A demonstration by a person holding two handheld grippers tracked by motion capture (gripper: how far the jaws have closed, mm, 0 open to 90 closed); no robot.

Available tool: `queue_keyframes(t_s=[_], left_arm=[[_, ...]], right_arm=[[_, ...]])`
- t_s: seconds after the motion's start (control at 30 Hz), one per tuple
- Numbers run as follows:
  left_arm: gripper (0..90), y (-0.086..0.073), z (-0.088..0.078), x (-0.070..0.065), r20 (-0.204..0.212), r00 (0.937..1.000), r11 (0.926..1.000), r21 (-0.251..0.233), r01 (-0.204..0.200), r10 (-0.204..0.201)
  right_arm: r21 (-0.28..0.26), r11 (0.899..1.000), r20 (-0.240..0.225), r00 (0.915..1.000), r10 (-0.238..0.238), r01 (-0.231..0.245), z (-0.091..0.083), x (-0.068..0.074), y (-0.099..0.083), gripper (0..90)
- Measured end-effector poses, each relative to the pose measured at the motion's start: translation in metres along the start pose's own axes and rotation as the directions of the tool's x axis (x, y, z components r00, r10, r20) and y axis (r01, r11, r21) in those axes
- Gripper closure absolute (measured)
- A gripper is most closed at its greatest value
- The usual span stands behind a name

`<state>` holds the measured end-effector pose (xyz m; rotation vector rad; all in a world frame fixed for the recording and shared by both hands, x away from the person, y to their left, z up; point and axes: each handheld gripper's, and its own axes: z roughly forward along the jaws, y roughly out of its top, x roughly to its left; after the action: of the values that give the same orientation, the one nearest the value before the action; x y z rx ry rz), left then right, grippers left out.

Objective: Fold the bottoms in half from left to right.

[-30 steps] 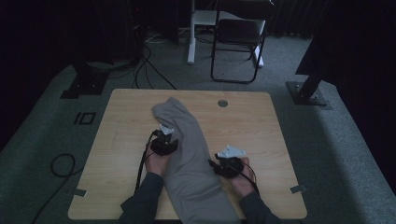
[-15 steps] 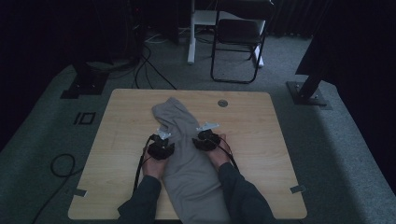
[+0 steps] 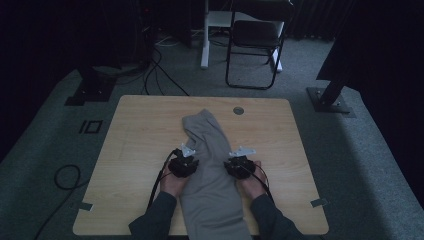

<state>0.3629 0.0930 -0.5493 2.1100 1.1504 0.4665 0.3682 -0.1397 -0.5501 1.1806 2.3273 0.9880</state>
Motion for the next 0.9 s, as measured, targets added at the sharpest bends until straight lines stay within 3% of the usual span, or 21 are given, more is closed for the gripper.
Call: queue_keyframes(t_s=[0.17, 0.23, 0.3, 0.37, 0.43, 0.5, 0.6, 0.67, 0.7, 0.73, 0.9], left_arm=[[70.6, -0.015, -0.013, -0.018, 0.041, 0.9984, 0.9992, -0.011, -0.038, 0.039], [70.5, -0.025, -0.022, -0.024, 0.057, 0.9978, 0.9993, -0.02, -0.032, 0.033], [70.5, -0.034, -0.032, -0.029, 0.069, 0.9973, 0.9996, -0.018, -0.024, 0.025], [69.7, -0.04, -0.04, -0.029, 0.071, 0.9974, 0.9997, -0.019, -0.013, 0.014], [66.9, -0.041, -0.048, -0.027, 0.036, 0.9993, 0.9987, -0.05, -0.005, 0.007], [64.9, -0.039, -0.052, -0.024, -0.003, 0.9999, 0.9974, -0.071, 0.012, -0.012], [63.0, -0.039, -0.049, -0.018, -0.029, 0.9993, 0.9981, -0.058, 0.02, -0.022], [63.0, -0.04, -0.047, -0.016, -0.034, 0.9991, 0.9985, -0.049, 0.024, -0.025], [63.2, -0.045, -0.042, -0.012, -0.035, 0.9987, 0.9984, -0.043, 0.036, -0.037], [64.1, -0.046, -0.042, -0.012, -0.033, 0.9987, 0.9984, -0.042, 0.038, -0.04], [65.3, -0.047, -0.044, -0.012, -0.023, 0.9987, 0.9983, -0.037, 0.045, -0.046]], right_arm=[[0.011, 1.0, -0.005, 1.0, 0.004, -0.004, -0.026, 0.01, -0.024, 71.6], [0.028, 1.0, -0.024, 0.9997, -0.009, 0.009, -0.034, 0.016, -0.03, 71.1], [0.043, 0.999, -0.081, 0.9965, -0.022, 0.025, -0.041, 0.022, -0.034, 68.0], [-0.002, 0.998, -0.142, 0.9876, -0.068, 0.068, -0.044, 0.025, -0.034, 63.5], [-0.034, 0.995, -0.085, 0.9919, -0.094, 0.092, -0.043, 0.023, -0.027, 60.0], [-0.069, 0.995, -0.079, 0.9941, -0.074, 0.069, -0.037, 0.016, -0.018, 59.1], [-0.068, 0.996, -0.046, 0.9969, -0.064, 0.061, -0.019, 0.008, -0.004, 58.5], [-0.059, 0.997, -0.044, 0.9973, -0.058, 0.056, -0.012, 0.007, 0.0, 58.5], [-0.032, 0.997, -0.031, 0.9969, -0.072, 0.071, 0.007, 0.007, 0.006, 59.4], [-0.026, 0.997, -0.028, 0.9973, -0.067, 0.066, 0.01, 0.008, 0.006, 61.0], [-0.024, 0.999, -0.036, 0.9985, -0.04, 0.04, 0.005, 0.009, 0.002, 62.8]])
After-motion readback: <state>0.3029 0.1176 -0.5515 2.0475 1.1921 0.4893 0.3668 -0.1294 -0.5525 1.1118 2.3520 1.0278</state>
